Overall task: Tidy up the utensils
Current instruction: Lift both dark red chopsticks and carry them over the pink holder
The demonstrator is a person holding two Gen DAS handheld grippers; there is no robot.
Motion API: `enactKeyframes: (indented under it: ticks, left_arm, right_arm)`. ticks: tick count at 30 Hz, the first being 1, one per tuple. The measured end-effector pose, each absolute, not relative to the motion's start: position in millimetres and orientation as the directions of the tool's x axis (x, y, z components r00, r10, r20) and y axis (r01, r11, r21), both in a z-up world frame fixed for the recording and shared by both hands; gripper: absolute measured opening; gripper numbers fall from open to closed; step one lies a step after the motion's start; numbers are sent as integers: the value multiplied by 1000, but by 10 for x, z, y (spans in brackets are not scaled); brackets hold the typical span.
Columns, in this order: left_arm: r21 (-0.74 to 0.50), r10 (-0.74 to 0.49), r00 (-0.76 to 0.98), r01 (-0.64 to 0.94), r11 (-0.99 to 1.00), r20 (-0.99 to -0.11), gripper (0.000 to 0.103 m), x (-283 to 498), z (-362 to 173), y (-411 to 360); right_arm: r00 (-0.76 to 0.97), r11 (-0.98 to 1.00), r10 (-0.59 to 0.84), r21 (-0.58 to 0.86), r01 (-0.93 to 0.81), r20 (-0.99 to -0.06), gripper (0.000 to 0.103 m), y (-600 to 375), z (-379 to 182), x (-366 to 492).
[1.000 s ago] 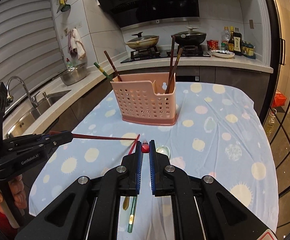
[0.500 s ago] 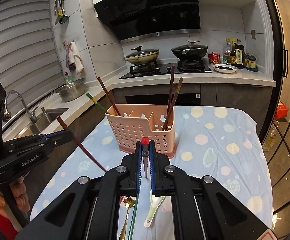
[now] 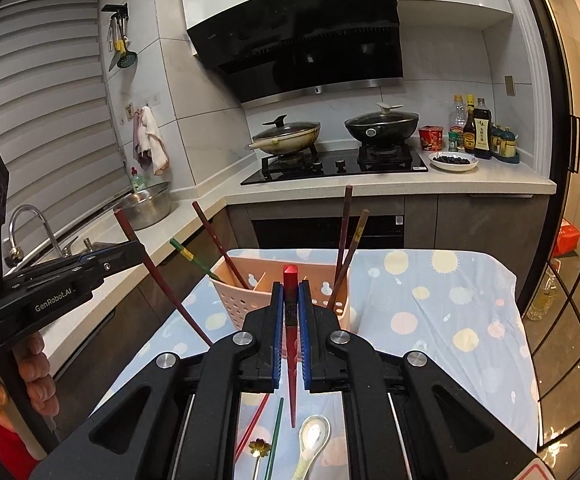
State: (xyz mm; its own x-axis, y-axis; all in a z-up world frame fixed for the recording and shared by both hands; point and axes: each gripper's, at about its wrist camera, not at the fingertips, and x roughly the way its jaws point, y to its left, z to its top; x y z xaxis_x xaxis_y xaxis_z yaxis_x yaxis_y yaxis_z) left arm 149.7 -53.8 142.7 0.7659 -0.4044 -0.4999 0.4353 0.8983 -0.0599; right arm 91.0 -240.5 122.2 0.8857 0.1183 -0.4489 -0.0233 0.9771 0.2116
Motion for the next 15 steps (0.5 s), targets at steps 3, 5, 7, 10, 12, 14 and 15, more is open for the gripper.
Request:
enactKeyframes:
  ticks: [3,5,7,10,12,14,15]
  left_arm:
    - [-62,-416,779,441,895,-470,7,1570,1606,-573]
    - [-59,-420,787,444,894,-452,7,1616,1713,-595]
    - [-50,-419,797,443,895,-435,7,1670,1828,-639]
    - [-41,-418,807,443,895,-417,7,1771,1970,-706]
    - [-37,-417,812,442,896,-408,7,1843,2058,-749]
    - [-34,-418,816,442,896,-399,7,1915,2135,-788]
    - [-32,-419,818,444,896,-395,7,1957,2174,-814]
  right_arm:
    - [900,975,114,219,-22,-420,7,-2453,1379,979]
    - [909,975,114,222,-25,-400,7,-2481,1505,1037]
    - [916,975,111,219,-26,-384,7,-2501,1625,1103]
    - [923,974,115,224,-32,-367,7,-2517,1789,1233]
    - [929,974,115,223,-36,-352,7,-2516,1899,1318]
    - [934,976,107,214,-34,-340,7,-2511,2001,1407]
    - [937,976,105,214,-33,-333,7,-2510,2051,1462]
